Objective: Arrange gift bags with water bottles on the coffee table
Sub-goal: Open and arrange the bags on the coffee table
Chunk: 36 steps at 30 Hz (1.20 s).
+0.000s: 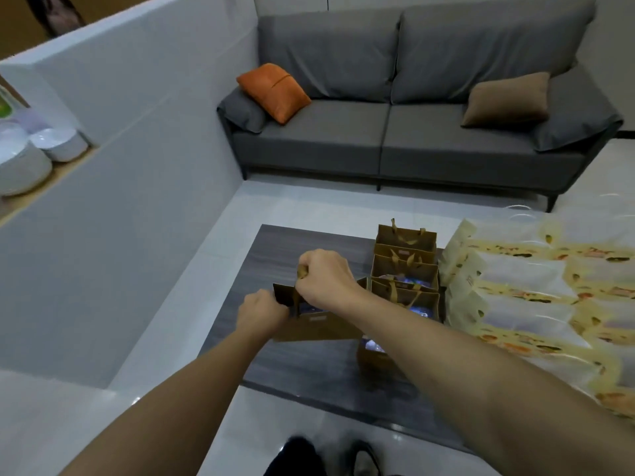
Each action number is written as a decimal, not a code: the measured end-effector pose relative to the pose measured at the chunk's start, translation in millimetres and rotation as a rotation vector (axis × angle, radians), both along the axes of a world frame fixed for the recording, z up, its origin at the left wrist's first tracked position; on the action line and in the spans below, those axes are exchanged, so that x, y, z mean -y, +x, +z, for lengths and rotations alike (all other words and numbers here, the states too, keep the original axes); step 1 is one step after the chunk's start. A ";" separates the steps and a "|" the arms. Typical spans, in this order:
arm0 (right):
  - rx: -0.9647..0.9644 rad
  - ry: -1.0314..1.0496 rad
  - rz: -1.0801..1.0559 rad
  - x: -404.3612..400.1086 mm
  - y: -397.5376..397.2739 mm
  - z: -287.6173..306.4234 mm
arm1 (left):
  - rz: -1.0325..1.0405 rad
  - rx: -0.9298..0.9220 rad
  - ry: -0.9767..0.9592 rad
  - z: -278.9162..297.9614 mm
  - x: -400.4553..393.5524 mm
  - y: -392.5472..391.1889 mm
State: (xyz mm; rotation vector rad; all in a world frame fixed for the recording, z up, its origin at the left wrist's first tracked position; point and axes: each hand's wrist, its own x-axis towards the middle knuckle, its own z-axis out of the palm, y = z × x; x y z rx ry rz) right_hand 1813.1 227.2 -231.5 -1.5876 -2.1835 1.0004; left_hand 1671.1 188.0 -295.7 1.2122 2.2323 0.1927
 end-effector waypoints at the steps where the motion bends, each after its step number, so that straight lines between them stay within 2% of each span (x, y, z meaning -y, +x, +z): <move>1: 0.001 -0.002 -0.008 -12.4 -3.2 -1.2 | -0.003 0.008 -0.004 -3.0 -12.7 -3.3; 7: 0.049 -0.037 -0.081 -90.3 -23.9 -20.2 | -0.075 0.043 -0.040 -26.1 -98.7 -21.8; 14: 0.180 -0.113 -0.123 -180.6 -41.6 -54.3 | -0.107 0.217 -0.129 -85.8 -205.5 -44.9; 22: 0.263 -0.154 -0.170 -273.2 -45.7 -127.1 | -0.148 0.303 -0.130 -162.5 -307.7 -41.1; 31: 0.314 -0.164 -0.240 -330.8 -28.5 -209.0 | -0.136 0.340 -0.136 -232.6 -366.2 -16.9; 36: 0.265 -0.152 -0.320 -344.6 -26.8 -224.5 | -0.128 0.310 -0.100 -249.9 -367.8 -14.1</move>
